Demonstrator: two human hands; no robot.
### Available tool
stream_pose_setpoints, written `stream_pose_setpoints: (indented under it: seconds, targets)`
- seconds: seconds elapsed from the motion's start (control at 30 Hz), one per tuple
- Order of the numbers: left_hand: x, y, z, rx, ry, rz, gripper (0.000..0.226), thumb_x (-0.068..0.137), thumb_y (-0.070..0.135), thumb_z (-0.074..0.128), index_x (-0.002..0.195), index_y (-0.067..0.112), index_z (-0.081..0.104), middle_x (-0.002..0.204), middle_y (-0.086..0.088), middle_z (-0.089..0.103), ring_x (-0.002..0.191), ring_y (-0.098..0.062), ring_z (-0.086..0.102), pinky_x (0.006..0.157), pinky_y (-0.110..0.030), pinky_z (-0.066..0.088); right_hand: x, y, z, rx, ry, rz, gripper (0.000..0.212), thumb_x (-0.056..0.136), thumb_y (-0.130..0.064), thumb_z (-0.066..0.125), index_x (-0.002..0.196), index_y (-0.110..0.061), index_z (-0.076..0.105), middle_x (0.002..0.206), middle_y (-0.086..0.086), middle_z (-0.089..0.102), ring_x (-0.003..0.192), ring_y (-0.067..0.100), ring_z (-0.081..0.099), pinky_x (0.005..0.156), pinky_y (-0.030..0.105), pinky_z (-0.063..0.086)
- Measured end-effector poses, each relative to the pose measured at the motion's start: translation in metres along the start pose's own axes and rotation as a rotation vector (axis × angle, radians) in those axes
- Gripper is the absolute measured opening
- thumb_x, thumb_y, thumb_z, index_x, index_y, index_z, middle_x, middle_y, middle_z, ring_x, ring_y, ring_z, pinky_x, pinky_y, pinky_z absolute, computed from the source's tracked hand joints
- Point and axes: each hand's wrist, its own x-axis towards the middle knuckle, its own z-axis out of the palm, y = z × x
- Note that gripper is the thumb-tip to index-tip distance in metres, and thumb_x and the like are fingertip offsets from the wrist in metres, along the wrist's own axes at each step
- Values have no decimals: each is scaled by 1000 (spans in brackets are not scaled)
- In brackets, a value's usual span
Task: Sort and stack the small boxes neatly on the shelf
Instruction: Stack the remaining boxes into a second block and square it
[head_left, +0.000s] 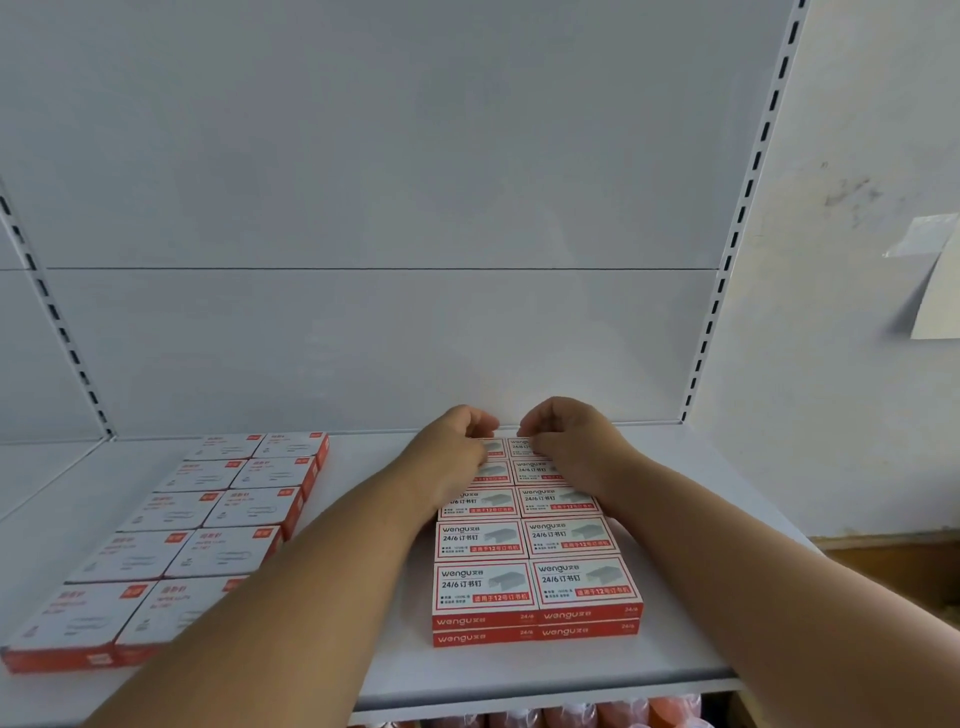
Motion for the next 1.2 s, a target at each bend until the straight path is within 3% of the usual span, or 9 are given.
stream_pose_setpoints:
  seconds: [0.1,0.2,0.37,0.53,0.7,0.8,0.93,1.0,1.2]
  targets:
    - [0,-3,-2,-109,31,-12,28,95,12,49,113,31,59,107,5,65,77,-16,73,60,-29,60,0,1,-1,45,-5,21,12,89,-15,59,89,-23,68,94,4,72,78,18,70,65,33,59]
    - [3,-7,-8,-632,148,-88,27,92,19,50,113,24,66,125,-4,61,89,-24,70,70,-42,61,-3,-2,-8,546,-25,180,25,94,-43,54,101,-23,68,128,10,61,111,23,58,74,50,56]
    - [3,-7,-8,-865,77,-136,47,94,36,46,138,23,53,136,6,55,72,-7,69,48,-22,53,-7,-7,-14,749,-106,270,75,93,-71,15,141,-23,46,161,2,24,148,21,20,62,27,45]
    - [4,-9,-8,-776,26,-134,45,95,37,45,138,22,51,76,13,74,47,3,65,38,-20,49,-6,-6,-8,585,-130,283,77,90,-75,14,143,-27,46,159,2,29,137,23,40,58,23,50]
    - [-4,-3,-10,-824,2,-164,23,97,44,43,101,26,56,48,16,65,51,-6,69,44,-26,54,-15,-7,-13,615,-219,304,75,90,-76,16,152,-35,27,162,-6,16,68,1,69,40,16,50]
    - [-14,-5,-12,-837,-48,-262,30,94,56,43,90,29,55,70,-2,76,80,-31,75,69,-45,61,-21,4,-18,685,-264,337,80,83,-83,22,152,-42,20,144,-9,49,56,11,71,46,27,56]
    - [-27,-8,-6,-831,-132,-303,60,94,62,38,116,13,65,110,-19,73,99,-39,71,95,-56,52,-30,12,-16,636,-252,373,69,81,-84,26,110,-30,59,60,-14,71,71,19,75,59,33,59]
    - [-30,-8,-4,-821,-104,-293,59,95,62,37,113,13,65,109,-18,73,97,-39,71,94,-56,52,-31,10,-14,624,-239,376,61,83,-82,26,83,-30,57,55,-15,69,66,17,75,55,31,58]
    - [-38,-5,-6,-792,-81,-271,60,95,60,39,116,11,67,109,-19,73,97,-38,71,91,-53,55,-31,11,-15,627,-243,390,59,84,-81,27,81,-30,55,55,-15,69,65,17,74,54,30,58]
